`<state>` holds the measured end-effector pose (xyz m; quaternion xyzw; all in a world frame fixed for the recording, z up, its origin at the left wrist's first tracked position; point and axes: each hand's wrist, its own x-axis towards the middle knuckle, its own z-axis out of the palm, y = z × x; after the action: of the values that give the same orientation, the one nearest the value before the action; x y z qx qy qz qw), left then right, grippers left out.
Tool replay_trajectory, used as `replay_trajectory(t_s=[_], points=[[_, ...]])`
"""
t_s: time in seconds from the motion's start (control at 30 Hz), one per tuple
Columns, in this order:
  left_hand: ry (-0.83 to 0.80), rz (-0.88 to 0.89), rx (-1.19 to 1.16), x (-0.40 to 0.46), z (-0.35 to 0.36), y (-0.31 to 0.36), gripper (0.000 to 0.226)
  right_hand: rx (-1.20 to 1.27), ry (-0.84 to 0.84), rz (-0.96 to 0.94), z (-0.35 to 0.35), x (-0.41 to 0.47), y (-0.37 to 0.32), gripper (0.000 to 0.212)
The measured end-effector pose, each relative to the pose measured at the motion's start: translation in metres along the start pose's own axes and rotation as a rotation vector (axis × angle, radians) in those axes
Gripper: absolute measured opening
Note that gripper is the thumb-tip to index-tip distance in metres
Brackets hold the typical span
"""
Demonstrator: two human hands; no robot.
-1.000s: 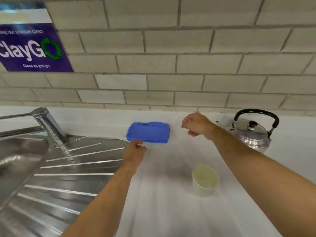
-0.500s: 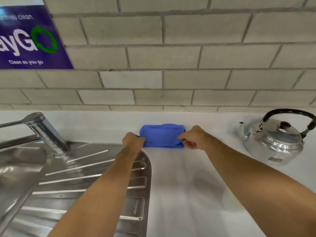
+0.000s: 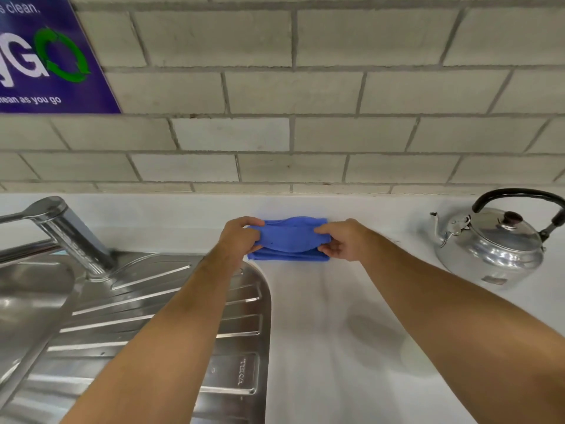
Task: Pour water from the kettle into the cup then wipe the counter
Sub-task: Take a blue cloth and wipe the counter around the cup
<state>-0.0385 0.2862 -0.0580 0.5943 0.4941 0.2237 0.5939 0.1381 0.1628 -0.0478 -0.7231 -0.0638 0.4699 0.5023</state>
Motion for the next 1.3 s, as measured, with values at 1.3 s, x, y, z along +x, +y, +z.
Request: replay_trajectory(t_s=[1.3], points=[[-0.315, 0.842, 1.300, -0.205, 0.054, -0.089, 0.047, -1.316, 0.042, -0.580, -0.188, -0.226, 0.192, 0.023]])
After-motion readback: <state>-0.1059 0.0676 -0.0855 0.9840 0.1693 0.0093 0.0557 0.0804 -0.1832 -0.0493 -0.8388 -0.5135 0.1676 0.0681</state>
